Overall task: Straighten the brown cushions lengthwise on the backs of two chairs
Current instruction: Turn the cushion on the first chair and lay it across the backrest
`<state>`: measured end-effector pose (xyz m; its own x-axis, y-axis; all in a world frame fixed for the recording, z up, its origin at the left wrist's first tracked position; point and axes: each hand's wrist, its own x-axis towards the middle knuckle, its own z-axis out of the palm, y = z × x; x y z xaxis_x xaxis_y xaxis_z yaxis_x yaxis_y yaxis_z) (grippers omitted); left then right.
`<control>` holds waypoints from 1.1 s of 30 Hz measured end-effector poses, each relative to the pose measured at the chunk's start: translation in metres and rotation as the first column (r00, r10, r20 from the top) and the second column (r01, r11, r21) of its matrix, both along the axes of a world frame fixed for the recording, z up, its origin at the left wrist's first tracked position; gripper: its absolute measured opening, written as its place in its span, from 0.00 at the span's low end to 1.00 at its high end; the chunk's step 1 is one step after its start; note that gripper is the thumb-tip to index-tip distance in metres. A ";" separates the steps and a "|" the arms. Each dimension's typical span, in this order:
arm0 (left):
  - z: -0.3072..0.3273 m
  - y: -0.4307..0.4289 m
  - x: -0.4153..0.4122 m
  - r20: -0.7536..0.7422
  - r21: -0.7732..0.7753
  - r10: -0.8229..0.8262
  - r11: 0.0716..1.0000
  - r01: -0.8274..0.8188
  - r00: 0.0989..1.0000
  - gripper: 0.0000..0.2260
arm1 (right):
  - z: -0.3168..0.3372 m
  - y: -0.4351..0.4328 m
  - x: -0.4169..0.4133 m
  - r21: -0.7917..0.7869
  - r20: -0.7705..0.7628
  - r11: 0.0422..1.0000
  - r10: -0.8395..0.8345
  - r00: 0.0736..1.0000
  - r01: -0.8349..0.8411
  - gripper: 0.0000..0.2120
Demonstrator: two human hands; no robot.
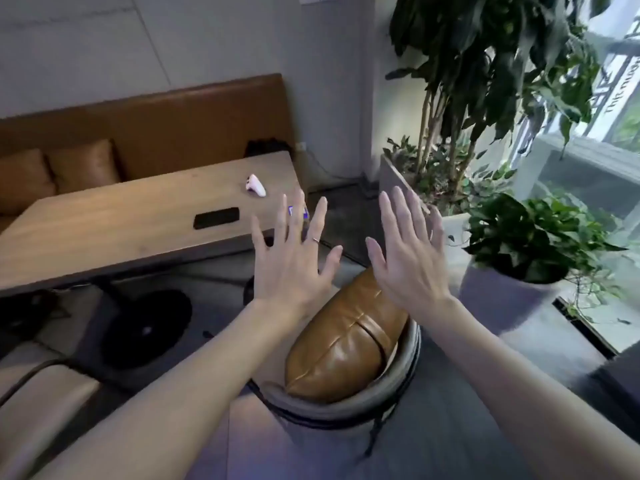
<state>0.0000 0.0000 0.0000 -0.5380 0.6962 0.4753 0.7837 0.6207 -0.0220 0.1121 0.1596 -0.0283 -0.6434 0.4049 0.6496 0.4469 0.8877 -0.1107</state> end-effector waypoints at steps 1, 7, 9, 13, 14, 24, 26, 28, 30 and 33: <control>-0.015 0.004 0.005 0.055 -0.032 0.032 0.999 -0.031 0.998 0.32 | -0.016 0.000 -0.001 -0.041 0.017 0.999 -0.004 1.000 0.005 0.32; -0.128 -0.001 0.027 0.347 -0.200 0.224 0.966 -0.161 0.911 0.31 | -0.130 -0.011 0.000 -0.229 0.242 0.973 0.050 0.969 0.008 0.31; -0.151 -0.010 0.033 0.379 -0.266 0.282 0.945 -0.188 0.881 0.31 | -0.153 -0.013 0.002 -0.279 0.279 0.960 0.059 0.958 0.022 0.31; -0.187 -0.023 0.039 0.453 -0.333 0.365 0.915 -0.226 0.813 0.33 | -0.194 -0.022 0.003 -0.369 0.306 0.928 0.064 0.950 0.057 0.31; -0.192 -0.024 0.039 0.475 -0.337 0.381 0.912 -0.235 0.793 0.33 | -0.199 -0.023 0.002 -0.395 0.295 0.917 0.068 0.953 0.057 0.31; -0.209 -0.029 0.046 0.587 -0.107 0.343 0.931 -0.350 0.733 0.32 | -0.220 -0.028 -0.008 -0.510 0.268 0.858 0.101 0.958 0.053 0.31; -0.211 -0.030 0.051 0.647 -0.037 0.385 0.878 -0.477 0.659 0.28 | -0.218 -0.026 -0.006 -0.592 0.236 0.805 0.132 0.963 0.035 0.30; -0.211 -0.033 0.057 0.732 -0.006 0.429 0.781 -0.625 0.530 0.26 | -0.215 -0.023 -0.002 -0.705 0.138 0.709 0.159 0.978 -0.016 0.28; -0.212 -0.036 0.064 0.819 0.004 0.425 0.668 -0.744 0.386 0.29 | -0.210 -0.022 0.004 -0.784 -0.044 0.609 0.138 0.989 -0.120 0.23; -0.210 -0.038 0.076 0.933 -0.033 0.331 0.464 -0.885 0.139 0.38 | -0.204 -0.023 0.016 -0.803 -0.199 0.576 -0.014 0.980 -0.155 0.14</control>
